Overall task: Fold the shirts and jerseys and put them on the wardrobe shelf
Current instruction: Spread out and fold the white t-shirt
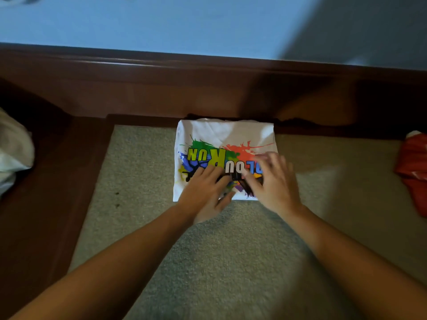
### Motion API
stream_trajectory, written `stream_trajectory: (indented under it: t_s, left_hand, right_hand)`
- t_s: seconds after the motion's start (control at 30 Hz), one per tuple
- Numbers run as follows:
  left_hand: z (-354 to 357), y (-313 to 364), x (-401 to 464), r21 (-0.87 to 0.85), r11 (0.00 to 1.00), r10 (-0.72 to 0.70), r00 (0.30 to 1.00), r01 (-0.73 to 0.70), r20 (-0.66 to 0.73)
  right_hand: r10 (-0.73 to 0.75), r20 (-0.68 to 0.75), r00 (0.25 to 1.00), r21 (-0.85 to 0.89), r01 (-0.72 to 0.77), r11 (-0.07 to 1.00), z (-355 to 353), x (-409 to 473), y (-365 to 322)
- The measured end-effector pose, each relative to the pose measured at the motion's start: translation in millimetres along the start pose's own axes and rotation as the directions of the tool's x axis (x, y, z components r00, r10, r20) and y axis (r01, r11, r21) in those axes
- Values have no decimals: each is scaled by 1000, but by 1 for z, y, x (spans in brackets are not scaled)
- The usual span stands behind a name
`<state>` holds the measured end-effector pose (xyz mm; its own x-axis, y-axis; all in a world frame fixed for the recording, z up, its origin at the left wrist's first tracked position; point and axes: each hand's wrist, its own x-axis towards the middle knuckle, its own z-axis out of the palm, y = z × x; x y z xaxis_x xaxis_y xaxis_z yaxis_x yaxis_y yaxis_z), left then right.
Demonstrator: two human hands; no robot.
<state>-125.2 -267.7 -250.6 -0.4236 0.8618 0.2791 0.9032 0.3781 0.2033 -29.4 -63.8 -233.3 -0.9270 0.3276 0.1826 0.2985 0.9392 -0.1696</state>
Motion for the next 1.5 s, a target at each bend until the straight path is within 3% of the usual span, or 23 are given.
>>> stream_trajectory:
  t_s: [0.07, 0.1, 0.27, 0.33, 0.4, 0.47, 0.57, 0.67, 0.83, 0.93, 1.0, 1.07, 1.13, 1.27, 1.33, 1.4, 1.5]
  left_hand:
    - [5, 3, -4, 21, 999, -44, 998, 43, 47]
    - [7, 5, -4, 32, 997, -67, 995, 64, 71]
    - [-4, 23, 18, 13, 952, -302, 929, 306, 214]
    - [-7, 32, 32, -49, 914, -386, 900, 403, 203]
    - [-11, 40, 49, -274, 802, -508, 848, 530, 153]
    - [-18, 47, 70, -519, 587, -628, 754, 622, 194]
    - [-31, 53, 102, -618, 400, -696, 663, 677, 276]
    - [-39, 49, 122, -555, 405, -713, 631, 727, 306]
    - [-39, 36, 126, -414, 505, -729, 631, 757, 265]
    - [-37, 31, 119, -419, 529, -745, 640, 738, 189]
    - [-43, 30, 113, -454, 548, -726, 669, 702, 158]
    - [-54, 31, 110, -496, 586, -680, 722, 641, 130]
    - [-68, 34, 109, -598, 562, -637, 760, 571, 128]
    - [-110, 50, 103, -871, 254, -584, 785, 421, 209]
    - [-137, 57, 98, -943, 63, -537, 807, 328, 245]
    - [-163, 61, 92, -965, -138, -487, 833, 221, 261]
    - [-183, 51, 78, -935, -322, -449, 845, 151, 291]
  right_hand:
    - [382, 87, 920, 21, -385, 923, -5, -1, 2]
    - [490, 162, 857, 31, -501, 865, -6, 1, 3]
    - [670, 315, 673, 274, -740, 614, 1, 23, -1]
    - [673, 354, 649, 344, -760, 552, -1, 29, -9]
    - [657, 325, 680, 395, -729, 559, -6, 32, -18]
    - [614, 272, 741, 460, -660, 594, -12, 30, -29]
    - [467, 140, 873, 470, -474, 744, -19, 21, -42]
    - [363, 51, 930, 423, -350, 836, -22, 12, -50]
    - [221, 82, 972, 489, -232, 841, -20, 5, -60]
    - [175, 178, 968, 707, -250, 661, -32, -1, -58]
    - [303, 216, 928, 812, -343, 472, -41, -3, -52]
    - [467, 203, 861, 836, -400, 375, -46, -1, -41]
    - [543, 241, 804, 844, -450, 292, -48, 2, -30]
    - [508, 405, 760, 832, -537, 138, -51, 9, -22]
    - [458, 476, 750, 841, -541, 11, -60, 11, -26]
    - [366, 504, 783, 862, -487, -145, -68, 10, -28]
    - [162, 450, 878, 851, -366, -377, -77, 6, -27]
